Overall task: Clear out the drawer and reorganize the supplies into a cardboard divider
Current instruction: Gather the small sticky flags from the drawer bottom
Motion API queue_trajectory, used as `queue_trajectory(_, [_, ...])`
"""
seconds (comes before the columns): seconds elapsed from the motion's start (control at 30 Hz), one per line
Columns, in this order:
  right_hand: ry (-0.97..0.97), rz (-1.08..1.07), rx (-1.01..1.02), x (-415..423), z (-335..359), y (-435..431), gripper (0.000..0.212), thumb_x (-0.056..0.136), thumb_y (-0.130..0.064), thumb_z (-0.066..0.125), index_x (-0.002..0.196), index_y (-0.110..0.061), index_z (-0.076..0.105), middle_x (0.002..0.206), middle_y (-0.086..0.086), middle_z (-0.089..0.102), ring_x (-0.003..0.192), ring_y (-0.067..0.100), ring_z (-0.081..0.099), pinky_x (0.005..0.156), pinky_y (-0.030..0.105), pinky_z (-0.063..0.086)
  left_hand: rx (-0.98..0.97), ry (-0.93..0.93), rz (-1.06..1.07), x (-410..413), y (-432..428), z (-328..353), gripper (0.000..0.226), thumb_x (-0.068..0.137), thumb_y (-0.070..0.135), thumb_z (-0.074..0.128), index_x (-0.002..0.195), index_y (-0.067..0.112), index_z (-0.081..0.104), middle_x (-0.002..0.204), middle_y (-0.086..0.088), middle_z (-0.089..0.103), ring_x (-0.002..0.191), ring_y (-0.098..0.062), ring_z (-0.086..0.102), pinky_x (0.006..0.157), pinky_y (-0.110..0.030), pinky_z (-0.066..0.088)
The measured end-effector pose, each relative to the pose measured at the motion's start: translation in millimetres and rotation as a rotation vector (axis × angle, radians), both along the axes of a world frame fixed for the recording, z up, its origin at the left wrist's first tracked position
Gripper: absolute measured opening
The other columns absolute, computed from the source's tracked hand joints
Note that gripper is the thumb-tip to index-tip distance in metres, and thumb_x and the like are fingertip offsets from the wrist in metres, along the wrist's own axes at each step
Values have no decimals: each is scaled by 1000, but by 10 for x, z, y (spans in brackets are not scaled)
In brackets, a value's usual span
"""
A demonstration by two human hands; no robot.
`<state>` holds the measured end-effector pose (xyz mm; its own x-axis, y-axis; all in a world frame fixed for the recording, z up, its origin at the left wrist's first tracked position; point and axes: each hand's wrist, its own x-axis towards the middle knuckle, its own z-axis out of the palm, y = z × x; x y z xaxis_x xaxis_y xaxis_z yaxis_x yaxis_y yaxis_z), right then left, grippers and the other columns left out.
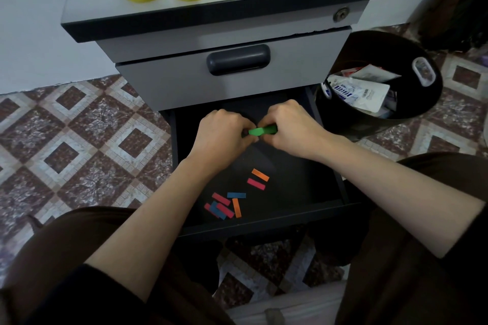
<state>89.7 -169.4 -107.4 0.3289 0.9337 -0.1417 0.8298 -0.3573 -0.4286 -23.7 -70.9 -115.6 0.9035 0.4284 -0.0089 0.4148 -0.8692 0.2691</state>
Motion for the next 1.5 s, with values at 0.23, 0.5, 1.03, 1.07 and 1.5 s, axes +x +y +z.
queue_trajectory(0.23, [35, 49, 18, -25, 14, 41, 32, 85, -7, 63, 116, -10, 65, 109, 7, 65, 91, 13, 57, 76, 21, 43, -44, -3, 47, -83, 13, 20, 26, 85, 34, 65, 103, 17, 71, 90, 1, 71, 84, -12, 64, 78, -27, 48])
queue_trajectory(0.5, [-131, 149, -37, -199, 106, 54, 27, 89, -14, 60, 114, -12, 68, 108, 5, 60, 95, 21, 59, 73, 28, 46, -50, 113, 64, -233, 33, 139, 29, 85, 40, 63, 105, 21, 70, 94, 4, 70, 88, -11, 63, 79, -26, 48])
queue_trajectory(1.03, [-259, 142, 30, 255, 1129, -81, 32, 88, -23, 60, 119, -18, 65, 111, 7, 64, 103, 24, 56, 82, 32, 43, -29, -46, 10, 160, -6, 1202, 22, 77, 29, 72, 96, 19, 74, 83, 1, 71, 82, -14, 64, 78, -34, 50])
queue_trajectory(1.07, [-283, 138, 21, 305, 1199, -79, 31, 88, -24, 60, 118, -20, 66, 109, 6, 65, 103, 24, 56, 81, 32, 43, -26, -39, 19, 212, -8, 1266, 22, 78, 31, 71, 96, 20, 74, 82, 2, 71, 82, -13, 63, 77, -33, 51])
queue_trajectory(1.5, [-347, 17, 100, 863, 1704, -2, 25, 85, -28, 64, 109, -22, 71, 102, 4, 64, 99, 24, 56, 68, 28, 36, -67, -205, -31, 822, 135, 1672, 18, 76, 25, 72, 90, 14, 75, 70, 5, 65, 71, -12, 63, 70, -34, 52])
